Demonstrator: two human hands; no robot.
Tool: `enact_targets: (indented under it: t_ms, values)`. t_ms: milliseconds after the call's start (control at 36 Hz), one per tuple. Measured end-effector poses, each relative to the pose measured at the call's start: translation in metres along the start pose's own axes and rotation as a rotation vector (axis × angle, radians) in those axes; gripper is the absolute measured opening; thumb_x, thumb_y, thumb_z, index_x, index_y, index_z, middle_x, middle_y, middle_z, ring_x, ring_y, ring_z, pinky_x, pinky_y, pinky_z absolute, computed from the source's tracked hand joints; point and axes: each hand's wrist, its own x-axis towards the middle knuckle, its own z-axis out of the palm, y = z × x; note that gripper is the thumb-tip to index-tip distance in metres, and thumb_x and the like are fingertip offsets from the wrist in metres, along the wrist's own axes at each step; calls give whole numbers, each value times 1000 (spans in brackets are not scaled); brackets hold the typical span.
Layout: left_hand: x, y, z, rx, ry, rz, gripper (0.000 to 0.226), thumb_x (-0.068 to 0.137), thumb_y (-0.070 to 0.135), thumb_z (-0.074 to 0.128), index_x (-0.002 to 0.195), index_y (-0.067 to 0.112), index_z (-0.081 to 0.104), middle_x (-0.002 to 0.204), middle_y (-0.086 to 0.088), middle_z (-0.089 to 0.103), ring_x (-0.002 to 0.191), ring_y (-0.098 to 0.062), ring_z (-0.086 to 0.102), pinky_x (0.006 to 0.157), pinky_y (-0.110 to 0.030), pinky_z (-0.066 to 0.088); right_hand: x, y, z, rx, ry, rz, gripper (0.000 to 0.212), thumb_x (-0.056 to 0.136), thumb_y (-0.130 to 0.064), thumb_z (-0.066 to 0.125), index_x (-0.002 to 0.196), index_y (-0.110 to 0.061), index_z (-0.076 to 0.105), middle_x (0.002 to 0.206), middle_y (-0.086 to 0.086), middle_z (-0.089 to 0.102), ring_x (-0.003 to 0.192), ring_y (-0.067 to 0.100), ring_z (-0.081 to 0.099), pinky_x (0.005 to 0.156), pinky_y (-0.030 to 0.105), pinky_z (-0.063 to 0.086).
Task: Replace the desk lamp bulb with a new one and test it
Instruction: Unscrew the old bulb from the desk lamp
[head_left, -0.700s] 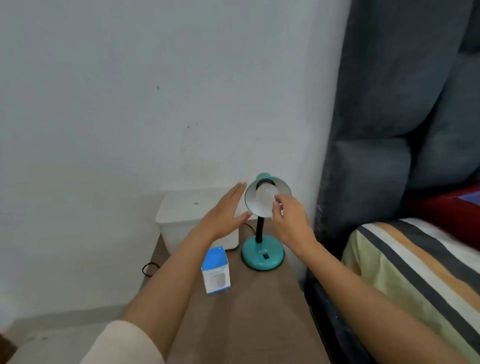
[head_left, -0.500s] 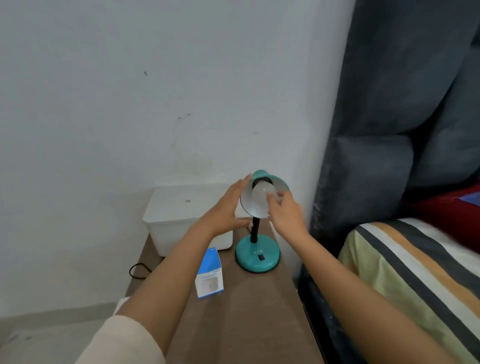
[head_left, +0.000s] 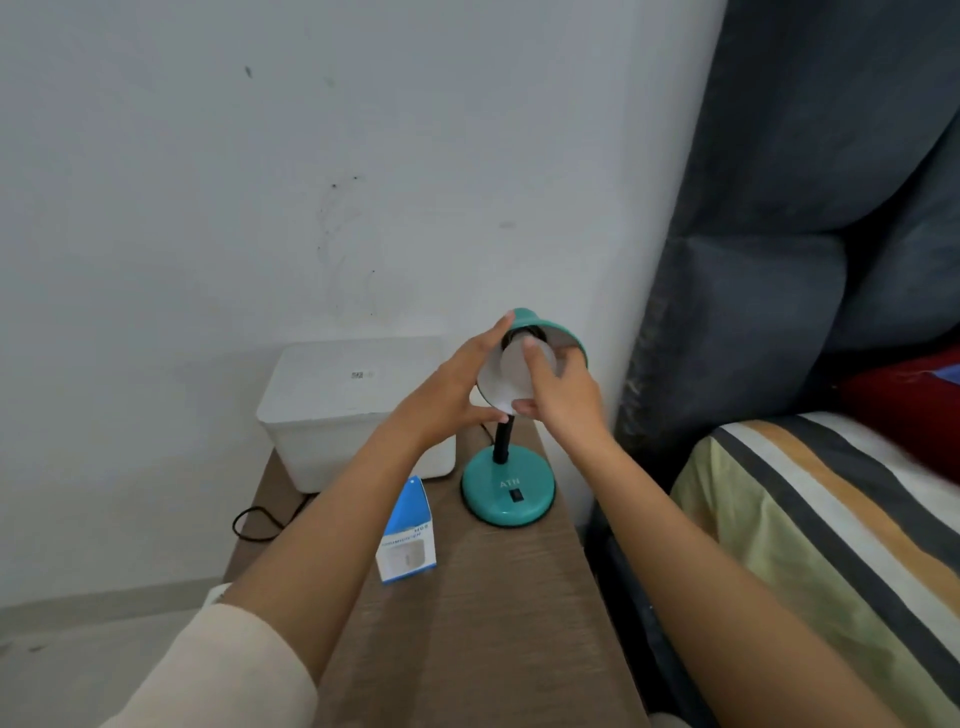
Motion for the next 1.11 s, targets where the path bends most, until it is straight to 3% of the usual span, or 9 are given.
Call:
enact_targets:
  t_ms: [139, 250, 333, 500, 611, 722, 833, 972, 1111]
  values:
    - [-2, 0, -1, -21, 15, -10, 107, 74, 15, 78, 143, 49, 2, 135, 14, 35, 123, -11, 43, 105, -35, 42, 2, -9, -3, 52, -89, 64, 53, 87, -39, 59, 131, -14, 42, 126, 5, 51, 74, 16, 67, 86, 40, 57]
    - [-1, 2, 0, -40, 5, -24, 107, 74, 14, 78, 144, 47, 4, 140, 8, 37, 123, -10, 43, 105, -35, 42, -1, -9, 1, -135, -27, 35, 61, 84, -43, 59, 134, -15, 37, 124, 6, 52, 96, 25, 66, 83, 37, 56]
    - [-2, 2, 1, -39, 10, -15, 106, 75, 14, 77, 144, 48, 4, 140, 11, 35, 125, -9, 42, 106, -35, 41, 0, -13, 2, 24, -71, 184, 64, 84, -49, 56, 132, -11, 37, 123, 9, 51, 86, 26, 69, 83, 39, 58]
    - [-2, 3, 0, -63, 6, -38, 107, 75, 13, 77, 143, 50, 4, 142, 6, 37, 124, -9, 42, 105, -37, 42, -4, -18, 3, -222, -67, -25, 61, 89, -39, 52, 141, -18, 27, 134, 8, 43, 117, 27, 51, 97, 38, 48]
    - [-1, 4, 1, -66, 1, -38, 105, 75, 13, 76, 144, 48, 4, 139, 5, 39, 119, -9, 43, 104, -36, 43, -4, -21, 1, -161, -78, 46, 61, 91, -37, 50, 142, -11, 27, 126, 8, 48, 92, 19, 59, 92, 42, 53]
    - [0, 3, 1, -59, -4, -39, 108, 74, 11, 76, 143, 50, 3, 139, 5, 39, 120, -11, 44, 103, -37, 44, -5, -18, 2, -238, -27, -38, 72, 86, -37, 58, 144, -15, 20, 144, 9, 36, 128, 26, 42, 102, 40, 43]
    - [0, 1, 1, -54, 6, -27, 106, 76, 13, 76, 143, 50, 3, 138, 4, 40, 120, -11, 44, 103, -38, 43, -5, -17, 3, -68, -59, 111, 62, 88, -40, 55, 136, -10, 30, 129, 8, 49, 99, 22, 62, 63, 25, 56]
    - [-1, 1, 1, -62, 1, -31, 105, 76, 12, 76, 144, 47, 4, 139, 4, 39, 121, -10, 43, 104, -36, 43, -3, -14, 8, -144, 45, 19, 68, 86, -40, 58, 141, -16, 26, 140, 6, 41, 125, 25, 45, 95, 36, 49]
    - [-1, 1, 0, -55, -1, -28, 104, 76, 14, 76, 145, 46, 5, 139, 3, 39, 121, -10, 43, 105, -36, 42, -4, -16, 9, 57, 0, 124, 57, 89, -36, 56, 134, -8, 35, 130, 8, 44, 106, 19, 49, 70, 28, 57]
